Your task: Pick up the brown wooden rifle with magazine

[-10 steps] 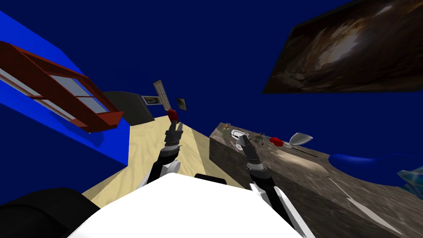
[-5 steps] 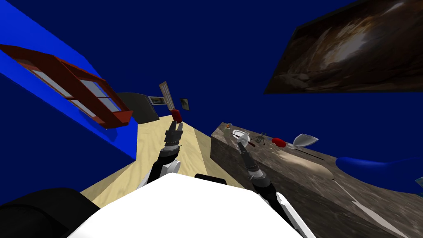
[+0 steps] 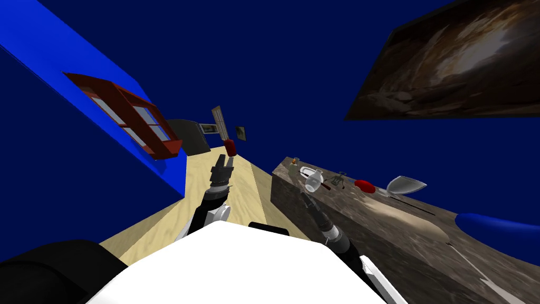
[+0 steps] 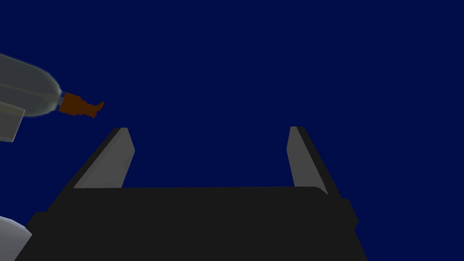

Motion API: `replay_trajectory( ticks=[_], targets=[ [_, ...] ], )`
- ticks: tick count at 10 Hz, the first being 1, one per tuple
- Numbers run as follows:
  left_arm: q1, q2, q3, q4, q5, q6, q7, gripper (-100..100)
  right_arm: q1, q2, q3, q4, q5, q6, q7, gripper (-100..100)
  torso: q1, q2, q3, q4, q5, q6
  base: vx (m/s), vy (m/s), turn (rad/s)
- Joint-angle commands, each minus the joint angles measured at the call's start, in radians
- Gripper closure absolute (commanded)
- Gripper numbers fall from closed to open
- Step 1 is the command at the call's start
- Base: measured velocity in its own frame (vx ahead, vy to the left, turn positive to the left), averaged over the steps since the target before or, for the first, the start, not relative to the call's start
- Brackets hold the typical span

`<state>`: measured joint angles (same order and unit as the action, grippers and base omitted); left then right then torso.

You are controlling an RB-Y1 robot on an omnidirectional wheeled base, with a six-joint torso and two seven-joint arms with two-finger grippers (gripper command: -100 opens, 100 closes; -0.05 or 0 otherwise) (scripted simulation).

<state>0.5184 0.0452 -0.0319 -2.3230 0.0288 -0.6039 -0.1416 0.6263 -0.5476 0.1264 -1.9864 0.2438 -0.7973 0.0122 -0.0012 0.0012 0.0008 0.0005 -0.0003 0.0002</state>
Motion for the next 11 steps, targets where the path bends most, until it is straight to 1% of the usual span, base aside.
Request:
replay_trajectory(
  ticks=[1,2,3,4,5,6,7,8,9,10,11],
  targets=[
    [0.000,0.000,0.000,0.000,0.000,0.000,0.000,0,0.014,-0.050,0.020,0.050,0.024,-0.032,0.006,-100,0.000,0.000,0.000,0.000,0.000,0.000,-0.019,0.004,0.122],
    [0.000,0.000,0.000,0.000,0.000,0.000,0.000,0,0.014,-0.073,0.020,0.052,0.024,-0.032,0.006,-100,0.000,0.000,0.000,0.000,0.000,0.000,-0.012,0.003,0.067],
    [0.000,0.000,0.000,0.000,0.000,0.000,0.000,0,0.022,-0.105,0.033,0.098,0.042,-0.059,0.010,-100,0.000,-0.001,0.000,0.000,0.000,0.000,-0.008,0.010,0.149],
    [0.000,0.000,0.000,0.000,0.000,0.000,0.000,0,0.022,-0.131,0.033,0.098,0.042,-0.059,0.010,-100,0.001,-0.001,0.000,0.000,0.000,0.000,-0.006,0.006,0.079],
    [0.000,0.000,0.000,0.000,0.000,0.000,0.000,0,0.030,-0.167,0.047,0.143,0.062,-0.085,0.015,-100,0.001,-0.001,-0.001,0.000,0.000,0.000,-0.007,0.012,0.149],
    [0.000,0.000,0.000,0.000,0.000,0.000,0.000,0,0.030,-0.190,0.047,0.145,0.062,-0.085,0.015,-100,0.001,-0.001,-0.001,0.000,0.000,0.000,-0.006,0.009,0.082],
    [0.000,0.000,0.000,0.000,0.000,0.000,0.000,0,0.038,-0.224,0.061,0.186,0.082,-0.108,0.020,-100,0.001,-0.001,-0.001,0.000,0.000,0.000,-0.007,0.016,0.201],
    [0.000,0.000,0.000,0.000,0.000,0.000,0.000,0,0.038,-0.251,0.061,0.194,0.082,-0.108,0.020,-100,0.001,-0.001,-0.001,0.000,0.000,-0.001,-0.004,0.009,0.068],
    [0.000,0.000,0.000,0.000,0.000,0.000,0.000,0,0.045,-0.285,0.076,0.223,0.104,-0.130,0.027,-100,0.001,-0.001,-0.001,0.000,0.000,0.000,-0.002,0.016,0.138],
    [0.000,0.000,0.000,0.000,0.000,0.000,0.000,0,0.045,-0.314,0.076,0.244,0.104,-0.130,0.027,-100,0.001,-0.002,-0.001,0.000,0.000,0.000,-0.001,0.010,0.082],
    [0.000,0.000,0.000,0.000,0.000,0.000,0.000,0,0.051,-0.344,0.092,0.281,0.125,-0.150,0.034,-100,0.001,-0.002,-0.001,0.000,0.000,0.000,-0.002,0.013,0.178]
  ],
)
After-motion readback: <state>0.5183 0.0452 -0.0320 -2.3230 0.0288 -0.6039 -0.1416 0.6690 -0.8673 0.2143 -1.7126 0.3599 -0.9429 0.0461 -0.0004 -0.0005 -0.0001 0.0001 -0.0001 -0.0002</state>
